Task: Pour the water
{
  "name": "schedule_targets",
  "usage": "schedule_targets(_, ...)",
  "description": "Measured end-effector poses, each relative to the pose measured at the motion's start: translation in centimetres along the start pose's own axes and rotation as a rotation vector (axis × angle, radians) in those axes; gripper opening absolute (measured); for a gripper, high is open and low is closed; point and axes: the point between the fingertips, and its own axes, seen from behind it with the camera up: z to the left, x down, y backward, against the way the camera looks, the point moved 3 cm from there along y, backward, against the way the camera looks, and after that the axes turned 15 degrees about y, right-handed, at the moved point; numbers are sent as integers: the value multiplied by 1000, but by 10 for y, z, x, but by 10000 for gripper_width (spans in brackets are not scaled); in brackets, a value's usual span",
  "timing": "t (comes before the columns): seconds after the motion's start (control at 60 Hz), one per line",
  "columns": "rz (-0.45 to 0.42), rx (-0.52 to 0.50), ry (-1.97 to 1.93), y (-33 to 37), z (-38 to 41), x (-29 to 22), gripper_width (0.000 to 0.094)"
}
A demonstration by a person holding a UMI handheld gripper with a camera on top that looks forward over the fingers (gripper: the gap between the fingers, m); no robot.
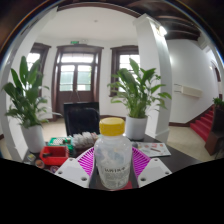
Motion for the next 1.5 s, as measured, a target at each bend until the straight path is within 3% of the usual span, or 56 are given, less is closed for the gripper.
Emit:
schedule_targets(0.333,98,-11,-7,-40,-2,90,486)
schedule_targets(0.533,12,-52,-44,-39,-1,93,511)
schedule_targets(0.633,7,-72,-63,-39,0,93,578)
schedule_targets(0.733,103,-96,-53,-38,4,115,716)
schedule_targets(0.783,115,-93,-10,-34,2,123,732)
schedule_targets(1.2,154,-251,103,122,5,131,738)
schedule_targets(1.4,81,-315,110,200,-1,92,739)
schedule_targets(1.5,2,-348,71,223,5,68,739)
